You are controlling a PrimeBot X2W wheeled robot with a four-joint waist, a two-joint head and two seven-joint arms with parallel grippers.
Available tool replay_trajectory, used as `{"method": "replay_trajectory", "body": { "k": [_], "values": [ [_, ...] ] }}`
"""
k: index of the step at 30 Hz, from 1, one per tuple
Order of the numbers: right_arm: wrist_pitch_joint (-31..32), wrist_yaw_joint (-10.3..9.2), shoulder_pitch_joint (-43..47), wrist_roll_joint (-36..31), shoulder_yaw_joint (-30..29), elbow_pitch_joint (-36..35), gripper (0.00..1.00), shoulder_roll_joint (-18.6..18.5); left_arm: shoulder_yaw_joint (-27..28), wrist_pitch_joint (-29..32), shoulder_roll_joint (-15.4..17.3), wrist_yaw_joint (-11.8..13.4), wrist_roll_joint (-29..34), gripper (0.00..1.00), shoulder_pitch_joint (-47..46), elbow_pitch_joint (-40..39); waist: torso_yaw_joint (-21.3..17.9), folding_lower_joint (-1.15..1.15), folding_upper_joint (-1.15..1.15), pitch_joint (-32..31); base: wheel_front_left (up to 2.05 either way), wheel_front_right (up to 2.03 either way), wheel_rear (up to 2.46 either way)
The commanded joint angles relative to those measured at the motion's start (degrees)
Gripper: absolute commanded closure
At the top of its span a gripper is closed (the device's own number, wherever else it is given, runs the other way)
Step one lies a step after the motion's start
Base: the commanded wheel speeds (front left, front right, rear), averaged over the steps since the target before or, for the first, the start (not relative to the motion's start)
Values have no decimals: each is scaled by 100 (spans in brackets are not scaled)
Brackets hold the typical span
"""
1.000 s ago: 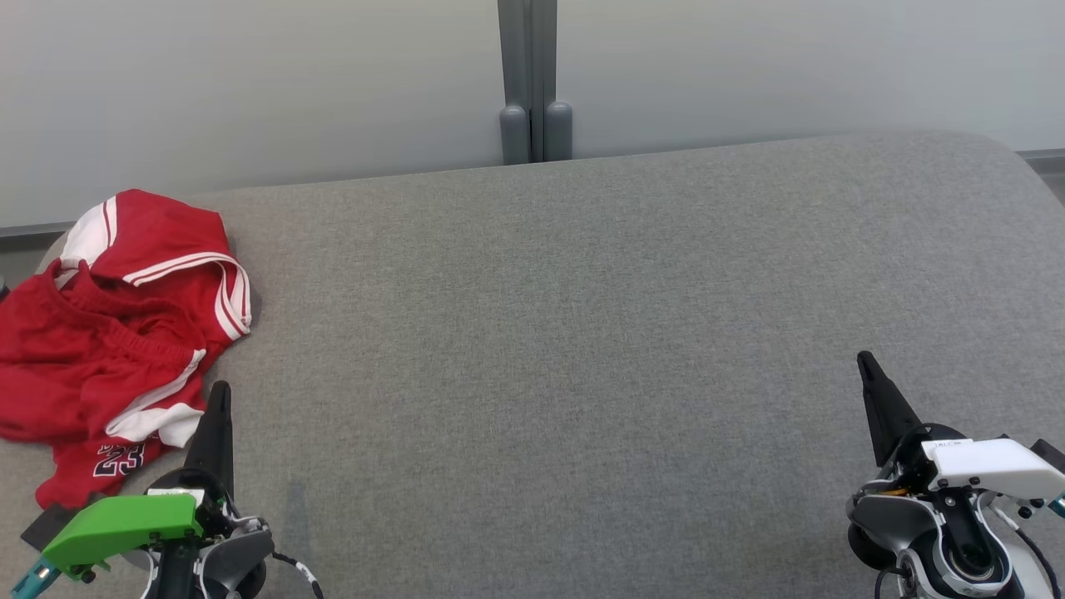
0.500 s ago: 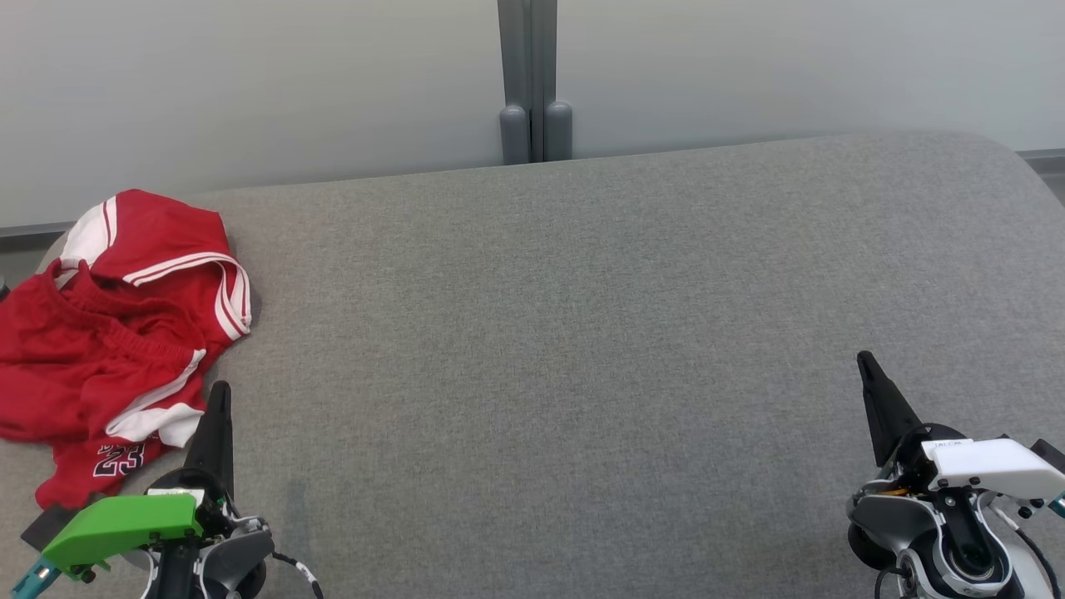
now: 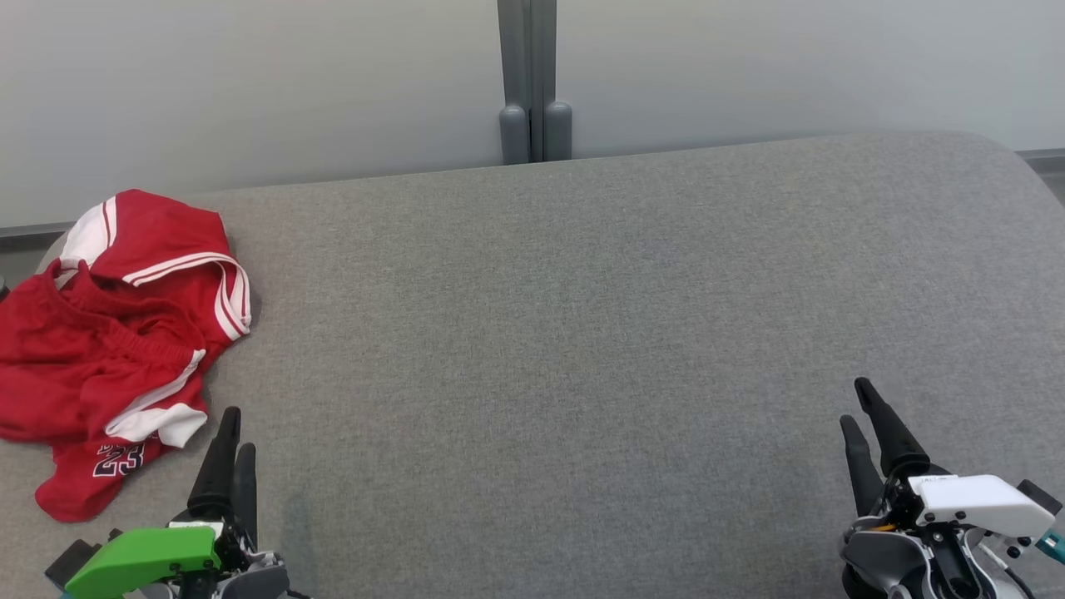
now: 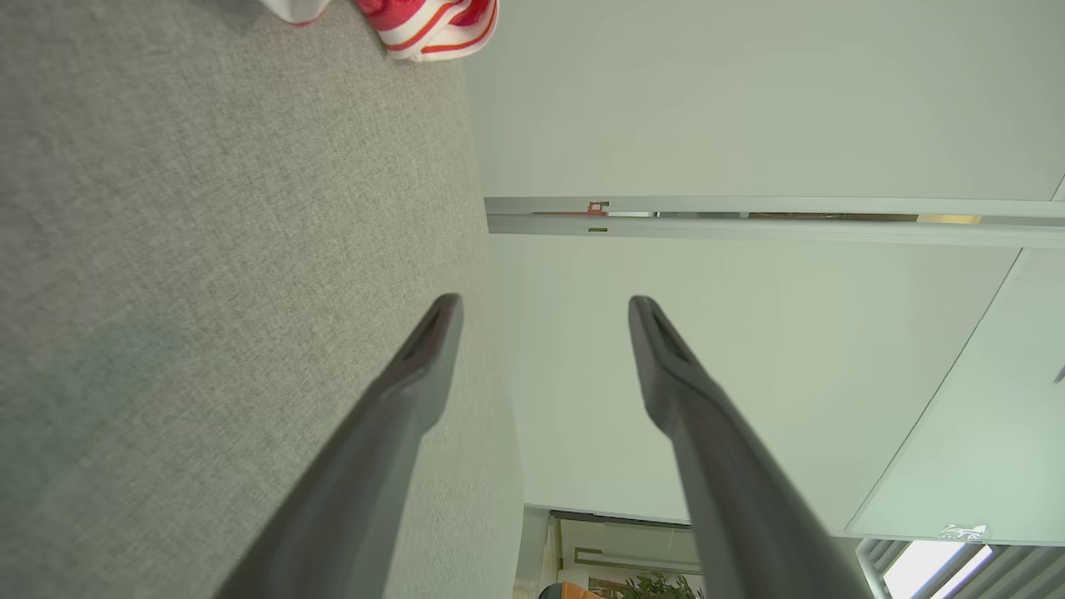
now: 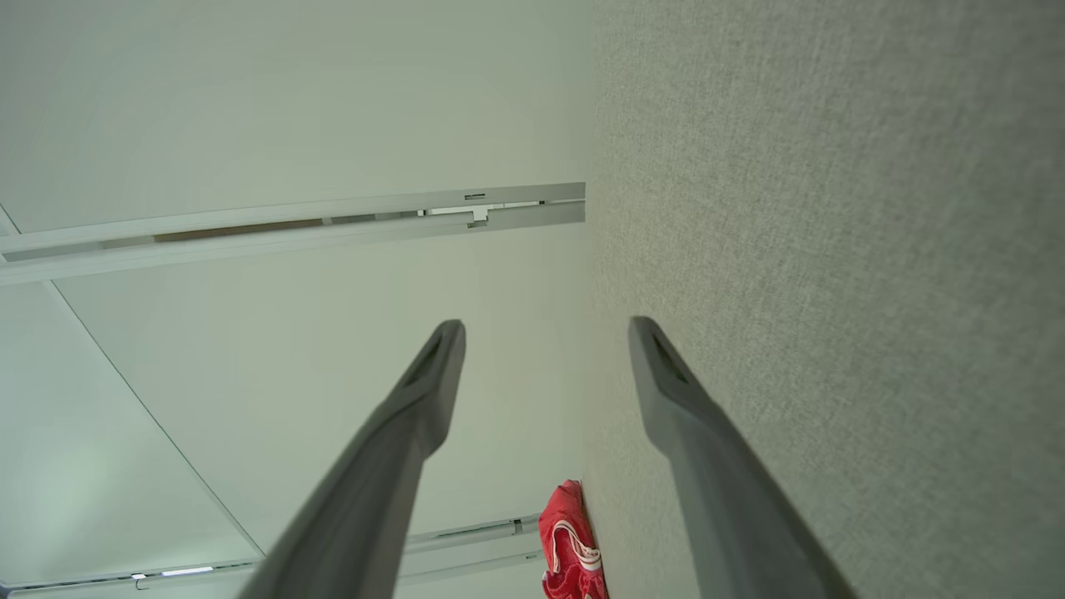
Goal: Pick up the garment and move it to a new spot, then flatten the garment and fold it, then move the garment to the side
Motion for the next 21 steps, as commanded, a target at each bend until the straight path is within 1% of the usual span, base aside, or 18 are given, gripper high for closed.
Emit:
{"method": "replay_trajectory", "body": {
  "k": [1,10,15,21],
  "values": [
    [-79,1,-74,-31,57,-109,0,-21,-52,-78,18,-11,36,0,-66,-133,0,0,0,0,0,0,0],
    [-328,2,1,-198,194,-198,0,-30,-202,-326,25,-15,248,0,26,-317,-1,0,0,4,0,0,0],
    [-460,2,17,-401,212,-247,0,-35,-224,-459,29,-18,618,0,51,-407,-1,0,0,8,0,0,0],
    [-607,2,27,-921,228,-372,0,-41,-312,-604,33,63,1240,0,53,-595,-2,0,0,17,0,0,0]
  ]
}}
